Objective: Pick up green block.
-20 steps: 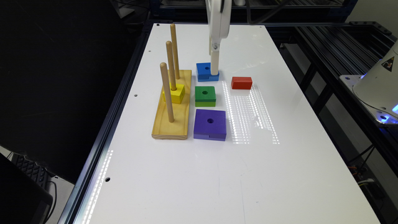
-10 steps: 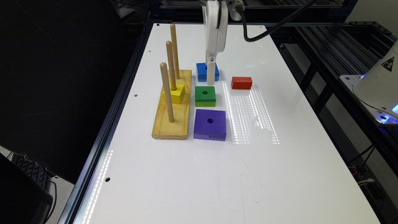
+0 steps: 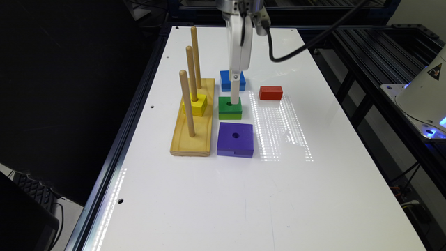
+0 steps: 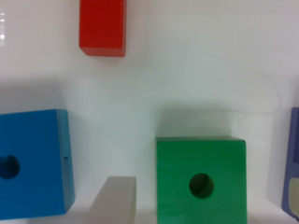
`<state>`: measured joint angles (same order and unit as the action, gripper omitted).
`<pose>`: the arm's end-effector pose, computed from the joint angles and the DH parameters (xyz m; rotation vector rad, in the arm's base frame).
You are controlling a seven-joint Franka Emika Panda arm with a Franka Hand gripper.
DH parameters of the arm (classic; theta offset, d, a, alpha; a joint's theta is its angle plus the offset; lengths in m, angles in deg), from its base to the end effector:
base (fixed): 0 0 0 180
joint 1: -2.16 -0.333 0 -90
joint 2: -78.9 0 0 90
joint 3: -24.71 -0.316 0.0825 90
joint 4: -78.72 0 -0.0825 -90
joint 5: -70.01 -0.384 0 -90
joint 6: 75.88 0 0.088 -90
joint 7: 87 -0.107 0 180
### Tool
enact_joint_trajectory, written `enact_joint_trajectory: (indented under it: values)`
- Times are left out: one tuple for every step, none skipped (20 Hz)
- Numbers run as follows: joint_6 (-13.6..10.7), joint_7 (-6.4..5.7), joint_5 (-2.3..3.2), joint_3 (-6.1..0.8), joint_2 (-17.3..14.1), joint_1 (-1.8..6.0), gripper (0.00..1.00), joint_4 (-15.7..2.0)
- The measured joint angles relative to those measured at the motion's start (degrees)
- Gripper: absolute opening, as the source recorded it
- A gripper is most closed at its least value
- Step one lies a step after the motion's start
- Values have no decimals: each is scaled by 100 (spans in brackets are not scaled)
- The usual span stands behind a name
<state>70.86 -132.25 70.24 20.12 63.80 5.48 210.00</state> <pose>0.5319 0.0124 0.2365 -2.8949 1.1681 0.0012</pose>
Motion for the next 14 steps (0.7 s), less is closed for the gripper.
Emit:
enact_joint_trajectory:
  values:
    - [20,0,0,0,-16,0,100,0]
    - [26,0,0,0,-22,0,100,-2]
    - [26,0,0,0,-22,0,100,-5]
    - [26,0,0,0,-22,0,100,-8]
    - [26,0,0,0,-24,0,100,-8]
    - [29,0,0,0,-41,0,100,-7]
    - [51,0,0,0,-81,0,100,-7]
    - [111,0,0,0,-146,0,100,-7]
    - [162,0,0,0,-198,1,100,-7]
    - [239,0,0,0,-269,1,100,-8]
    - [295,0,0,0,-322,1,100,-9]
    - [356,0,0,0,-373,2,100,-10]
    - [384,0,0,0,-398,2,100,-10]
    - [393,0,0,1,-406,2,100,-11]
